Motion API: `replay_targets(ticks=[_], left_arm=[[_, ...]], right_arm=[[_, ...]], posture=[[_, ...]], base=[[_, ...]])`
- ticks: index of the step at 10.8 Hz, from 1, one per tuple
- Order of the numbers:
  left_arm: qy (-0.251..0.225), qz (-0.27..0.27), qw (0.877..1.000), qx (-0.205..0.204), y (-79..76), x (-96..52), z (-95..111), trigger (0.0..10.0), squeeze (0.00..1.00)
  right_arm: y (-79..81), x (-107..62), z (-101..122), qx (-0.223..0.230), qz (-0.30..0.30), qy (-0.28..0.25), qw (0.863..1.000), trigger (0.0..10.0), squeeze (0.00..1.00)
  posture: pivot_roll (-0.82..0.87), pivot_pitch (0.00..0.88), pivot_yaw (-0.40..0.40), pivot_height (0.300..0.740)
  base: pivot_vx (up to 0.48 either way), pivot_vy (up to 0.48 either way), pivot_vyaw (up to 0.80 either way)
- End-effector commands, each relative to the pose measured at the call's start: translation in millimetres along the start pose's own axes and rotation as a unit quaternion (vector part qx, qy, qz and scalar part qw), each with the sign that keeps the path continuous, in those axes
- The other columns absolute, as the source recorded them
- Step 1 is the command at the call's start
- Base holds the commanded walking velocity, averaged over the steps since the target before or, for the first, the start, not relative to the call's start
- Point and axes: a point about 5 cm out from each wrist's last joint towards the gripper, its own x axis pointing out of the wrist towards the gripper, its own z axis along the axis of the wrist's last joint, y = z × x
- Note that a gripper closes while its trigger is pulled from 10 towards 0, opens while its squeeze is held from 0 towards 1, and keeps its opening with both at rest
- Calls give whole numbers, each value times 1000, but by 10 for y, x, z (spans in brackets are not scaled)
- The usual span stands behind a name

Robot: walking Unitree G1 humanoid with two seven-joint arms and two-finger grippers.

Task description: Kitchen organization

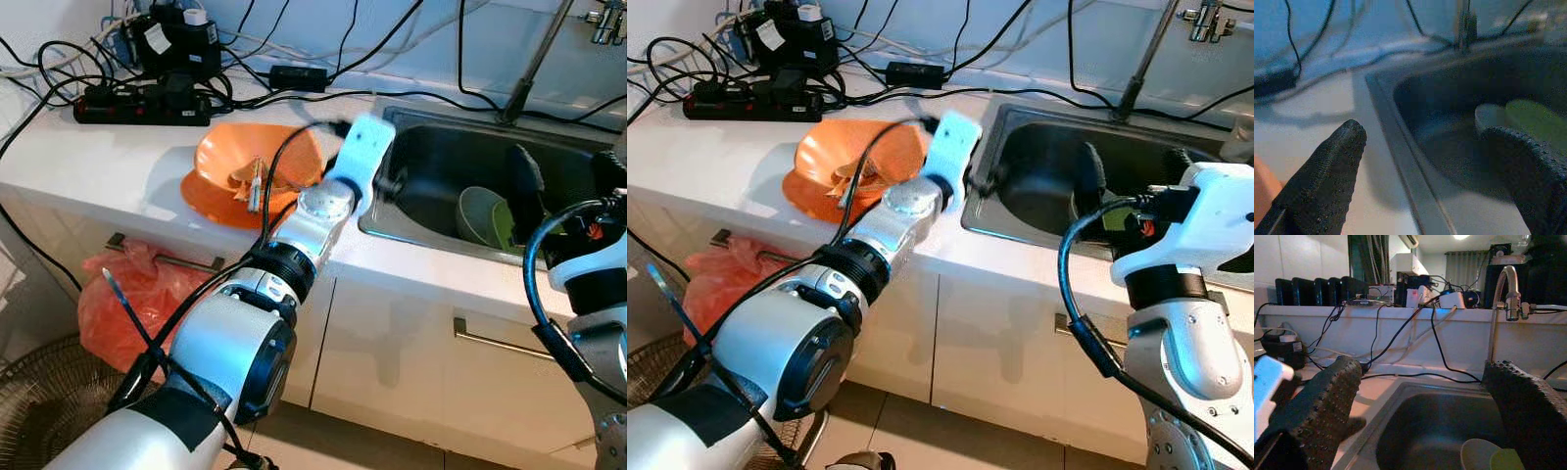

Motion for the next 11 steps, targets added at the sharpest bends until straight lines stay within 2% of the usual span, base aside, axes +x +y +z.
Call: replay_targets(ticks=[1,3,4,5,6,8,9,11], left_arm=[[-69,-37,997,-4,-219,50,295,10000,0],[-137,-21,990,12,-173,5,391,10000,0],[-193,-13,981,25,-58,-102,405,10000,0],[-229,-6,973,41,32,-213,377,10000,0],[-238,-1,970,52,78,-266,345,10000,0],[-256,23,963,79,244,-467,190,10000,0],[-244,31,964,101,326,-579,69,10000,0],[-225,50,965,127,400,-675,-67,10000,0]], right_arm=[[-36,25,25,-6,-6,-5,1000,10000,0],[-30,28,-4,-4,0,2,1000,10000,0],[-19,31,-36,0,4,8,1000,10000,0],[5,35,-68,6,13,16,1000,10000,0],[14,36,-89,9,18,22,1000,10000,0],[16,37,-135,12,20,29,999,10000,0],[30,33,-177,13,22,36,999,10000,0],[98,34,-229,13,33,42,998,10000,0]], posture=[[33,0,-48,740],[49,0,-60,740],[60,0,-66,740],[71,0,-70,740],[79,0,-73,740],[100,0,-79,740],[107,0,-75,740],[109,0,-61,740]], base=[[0,0,0],[0,0,0],[0,0,0],[0,0,0],[0,0,0],[0,0,0],[0,0,0],[0,0,0]])
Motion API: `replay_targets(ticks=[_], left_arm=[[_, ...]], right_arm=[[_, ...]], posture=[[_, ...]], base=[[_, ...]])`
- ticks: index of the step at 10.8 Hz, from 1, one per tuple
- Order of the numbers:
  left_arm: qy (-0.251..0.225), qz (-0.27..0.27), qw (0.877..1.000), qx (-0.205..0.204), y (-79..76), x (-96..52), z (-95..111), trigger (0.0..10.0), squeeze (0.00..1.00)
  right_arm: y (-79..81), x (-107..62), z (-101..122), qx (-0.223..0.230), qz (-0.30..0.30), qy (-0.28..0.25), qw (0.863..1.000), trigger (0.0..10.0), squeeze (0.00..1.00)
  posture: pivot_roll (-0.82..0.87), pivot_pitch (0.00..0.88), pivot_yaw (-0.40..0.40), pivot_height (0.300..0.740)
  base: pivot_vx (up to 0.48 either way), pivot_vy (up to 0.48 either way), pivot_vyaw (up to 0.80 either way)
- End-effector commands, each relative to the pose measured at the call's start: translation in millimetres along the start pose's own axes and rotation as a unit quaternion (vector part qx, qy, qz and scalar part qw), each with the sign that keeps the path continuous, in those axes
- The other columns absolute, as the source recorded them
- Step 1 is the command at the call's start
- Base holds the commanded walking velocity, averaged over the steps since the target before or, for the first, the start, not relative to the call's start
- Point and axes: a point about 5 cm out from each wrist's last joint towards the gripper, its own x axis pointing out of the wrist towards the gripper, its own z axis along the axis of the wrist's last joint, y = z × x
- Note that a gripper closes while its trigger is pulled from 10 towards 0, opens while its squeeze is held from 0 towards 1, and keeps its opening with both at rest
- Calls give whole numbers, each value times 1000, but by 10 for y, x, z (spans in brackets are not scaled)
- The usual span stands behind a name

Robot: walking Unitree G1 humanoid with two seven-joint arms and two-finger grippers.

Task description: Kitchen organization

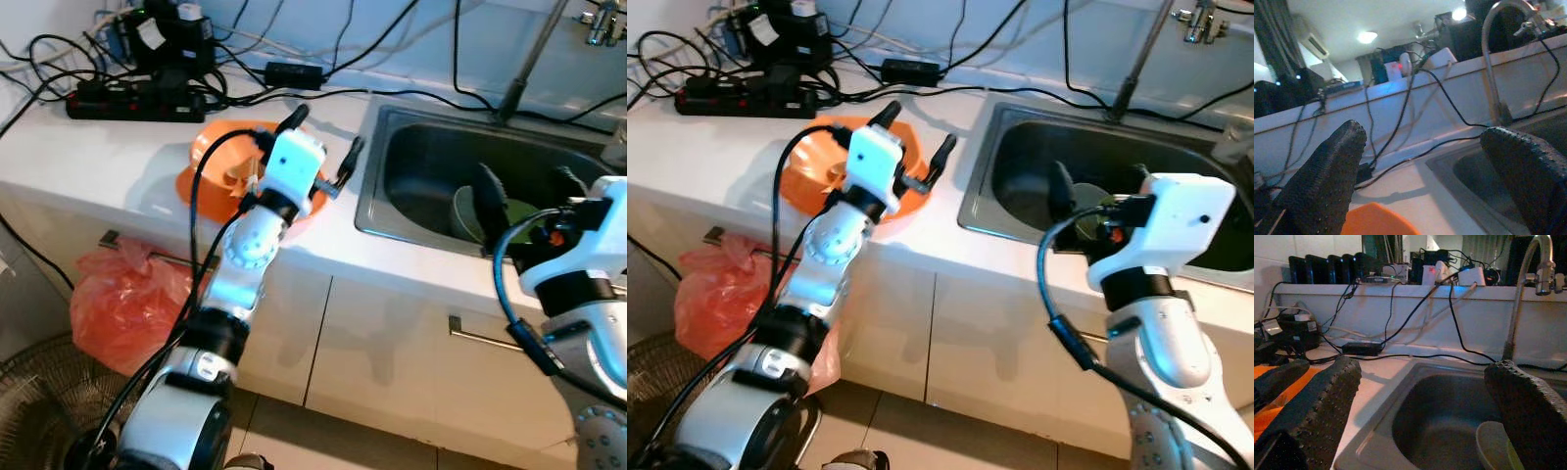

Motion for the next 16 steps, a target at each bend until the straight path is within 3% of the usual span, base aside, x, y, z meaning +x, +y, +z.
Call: replay_targets(ticks=[1,5,7,11,16], left_arm=[[-10,-4,1000,4,-73,51,72,10000,0],[-37,-12,999,-9,-229,180,249,10000,0],[-30,-20,999,-10,-306,176,218,10000,0],[-8,4,998,-59,-349,318,236,10000,0],[2,3,998,-62,-383,317,204,10000,0]], right_arm=[[-10,0,-27,-2,-4,2,1000,10000,0],[18,6,-4,-3,-9,-11,1000,10000,0],[36,11,-24,4,-9,-9,1000,10000,0],[128,34,-34,12,5,-5,1000,10000,0],[165,38,4,8,11,-11,1000,10000,0]], posture=[[107,0,-56,740],[69,0,-41,740],[67,0,-54,740],[58,0,-77,740],[54,0,-86,740]], base=[[0,0,556],[0,0,602],[0,0,222],[0,-322,0],[0,-384,0]])
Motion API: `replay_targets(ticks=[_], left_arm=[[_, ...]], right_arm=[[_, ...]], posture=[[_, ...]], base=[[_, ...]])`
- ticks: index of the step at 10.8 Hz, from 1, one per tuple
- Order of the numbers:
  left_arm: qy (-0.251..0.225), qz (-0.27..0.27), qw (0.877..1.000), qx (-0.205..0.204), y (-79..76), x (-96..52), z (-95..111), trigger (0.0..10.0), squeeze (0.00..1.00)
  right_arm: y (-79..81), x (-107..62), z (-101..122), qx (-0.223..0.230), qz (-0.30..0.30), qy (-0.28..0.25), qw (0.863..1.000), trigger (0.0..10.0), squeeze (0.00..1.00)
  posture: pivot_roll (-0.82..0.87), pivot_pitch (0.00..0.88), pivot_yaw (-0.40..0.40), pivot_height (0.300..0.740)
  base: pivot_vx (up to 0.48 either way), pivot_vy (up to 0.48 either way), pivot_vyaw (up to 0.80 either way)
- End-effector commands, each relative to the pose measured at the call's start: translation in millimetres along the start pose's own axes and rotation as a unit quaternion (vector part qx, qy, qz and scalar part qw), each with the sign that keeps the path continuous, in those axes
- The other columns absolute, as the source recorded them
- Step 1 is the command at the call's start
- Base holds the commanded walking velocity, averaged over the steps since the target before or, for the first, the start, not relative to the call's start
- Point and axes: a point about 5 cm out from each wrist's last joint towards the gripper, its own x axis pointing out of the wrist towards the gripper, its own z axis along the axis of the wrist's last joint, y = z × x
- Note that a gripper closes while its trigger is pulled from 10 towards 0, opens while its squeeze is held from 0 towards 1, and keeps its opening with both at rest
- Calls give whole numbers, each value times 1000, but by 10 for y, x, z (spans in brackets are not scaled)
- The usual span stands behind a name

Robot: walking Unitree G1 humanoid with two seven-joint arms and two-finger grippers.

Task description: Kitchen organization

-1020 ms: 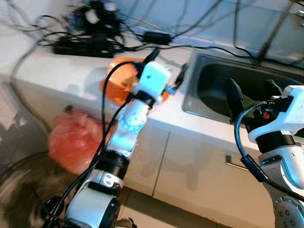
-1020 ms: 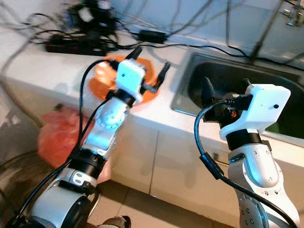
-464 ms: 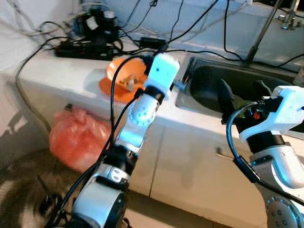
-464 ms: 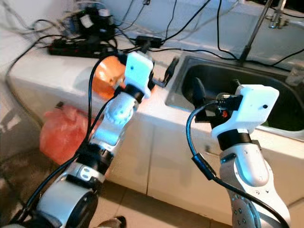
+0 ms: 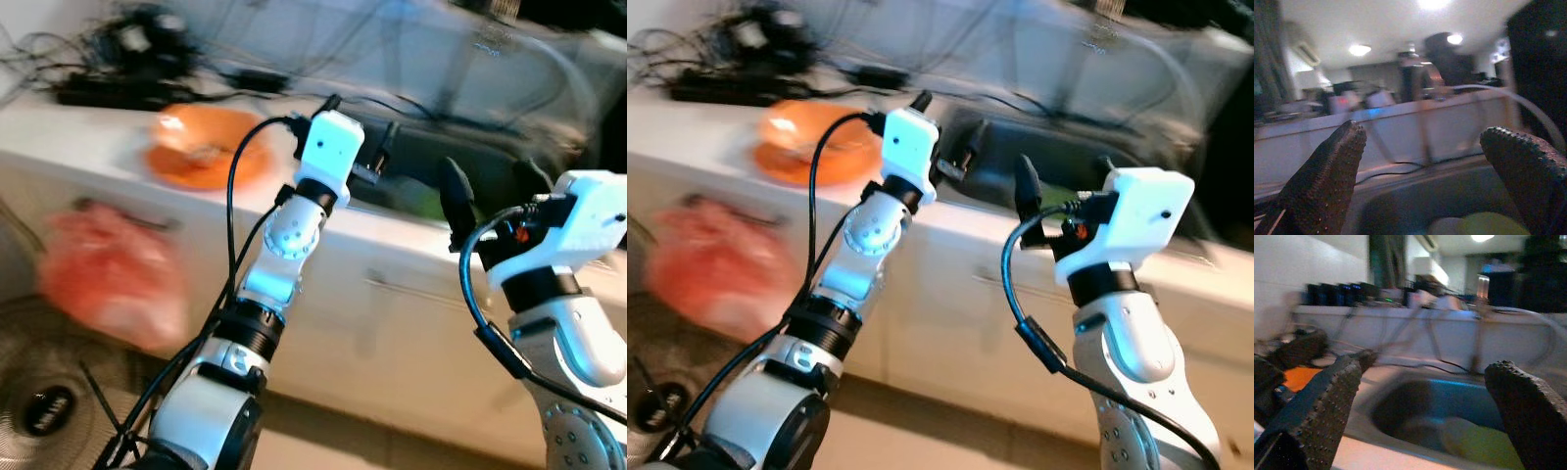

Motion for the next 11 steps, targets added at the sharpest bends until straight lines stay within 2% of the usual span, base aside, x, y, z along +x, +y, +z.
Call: replay_targets(ticks=[1,3,4,7,9,11], left_arm=[[-2,4,1000,0,-1,25,18,10000,0],[40,25,999,14,159,-122,-197,10000,0],[68,42,996,35,309,-250,-331,10000,0],[99,57,991,72,535,-532,-485,10000,0],[104,53,990,84,612,-692,-504,10000,0],[101,51,990,81,576,-722,-491,10000,0]], right_arm=[[-22,6,32,-4,-9,-7,1000,10000,0],[-39,-13,36,2,-28,-15,999,10000,0],[-53,-50,-4,4,-40,-11,999,10000,0],[-162,-191,-106,-7,-93,0,996,10000,0],[-264,-283,-172,-13,-114,14,993,10000,0],[-347,-293,-182,-25,-132,10,991,10000,0]], posture=[[54,0,-88,740],[55,0,-91,740],[58,0,-91,740],[77,0,-99,740],[99,0,-109,740],[109,0,-116,740]], base=[[0,0,0],[0,0,0],[0,0,0],[0,0,0],[0,0,0],[0,0,0]])
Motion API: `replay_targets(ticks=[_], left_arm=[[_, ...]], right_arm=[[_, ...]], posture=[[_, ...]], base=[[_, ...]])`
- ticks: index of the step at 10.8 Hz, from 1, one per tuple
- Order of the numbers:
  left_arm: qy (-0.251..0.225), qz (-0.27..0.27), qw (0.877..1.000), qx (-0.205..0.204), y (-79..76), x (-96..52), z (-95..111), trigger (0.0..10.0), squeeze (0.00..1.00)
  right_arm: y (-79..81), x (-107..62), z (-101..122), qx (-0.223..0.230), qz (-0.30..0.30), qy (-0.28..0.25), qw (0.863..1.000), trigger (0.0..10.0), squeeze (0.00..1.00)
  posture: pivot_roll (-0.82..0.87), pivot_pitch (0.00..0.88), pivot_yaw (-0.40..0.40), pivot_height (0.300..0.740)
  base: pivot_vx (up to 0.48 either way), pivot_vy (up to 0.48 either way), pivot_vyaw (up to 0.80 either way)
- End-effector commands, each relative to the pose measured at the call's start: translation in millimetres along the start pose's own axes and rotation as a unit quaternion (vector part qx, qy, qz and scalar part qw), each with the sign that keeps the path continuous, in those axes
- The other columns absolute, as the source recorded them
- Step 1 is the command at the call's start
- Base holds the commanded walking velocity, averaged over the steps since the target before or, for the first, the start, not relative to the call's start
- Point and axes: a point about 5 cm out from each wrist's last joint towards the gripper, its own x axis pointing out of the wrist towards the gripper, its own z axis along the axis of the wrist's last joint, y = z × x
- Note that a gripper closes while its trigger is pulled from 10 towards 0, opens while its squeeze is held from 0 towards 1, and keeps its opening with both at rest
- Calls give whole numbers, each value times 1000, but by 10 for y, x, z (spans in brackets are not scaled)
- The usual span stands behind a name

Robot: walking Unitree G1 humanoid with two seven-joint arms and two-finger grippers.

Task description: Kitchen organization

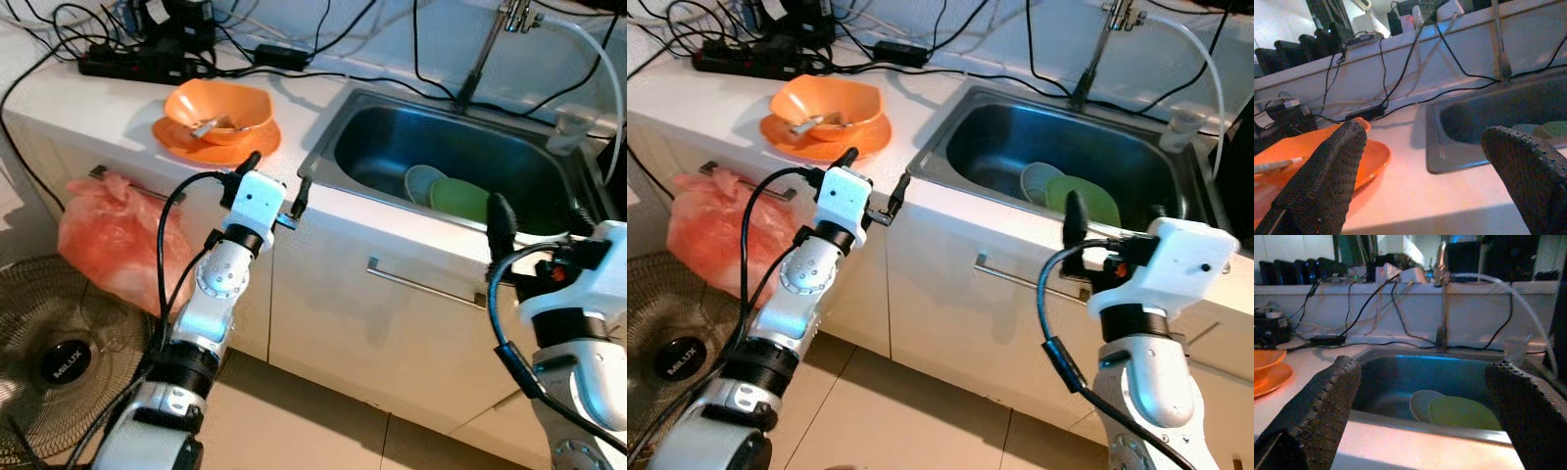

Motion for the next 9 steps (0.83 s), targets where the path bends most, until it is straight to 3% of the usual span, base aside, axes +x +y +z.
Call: replay_targets(ticks=[1,4,5,6,8,9], left_arm=[[-5,-13,1000,-10,-54,37,58,10000,0],[-45,-25,997,-62,-80,183,414,10000,0],[-35,-35,997,-54,-20,84,346,10000,0],[8,-41,999,-35,61,-104,87,10000,0],[78,-64,995,-17,58,-467,-303,10000,0],[86,-54,995,-19,100,-467,-314,10000,0]], right_arm=[[-84,8,-6,-17,-18,-3,1000,10000,0],[-119,48,73,-24,-25,-28,999,10000,0],[-145,42,87,-28,-30,-33,999,10000,0],[-178,25,50,-28,-35,-27,999,10000,0],[-157,75,-13,-20,-29,-16,999,10000,0],[-125,95,-16,-17,-27,-17,999,10000,0]], posture=[[106,0,-114,740],[104,0,-112,740],[111,0,-114,740],[135,0,-122,740],[152,0,-142,740],[155,0,-145,740]], base=[[0,0,0],[0,0,0],[0,0,0],[0,0,0],[0,0,0],[0,0,0]])
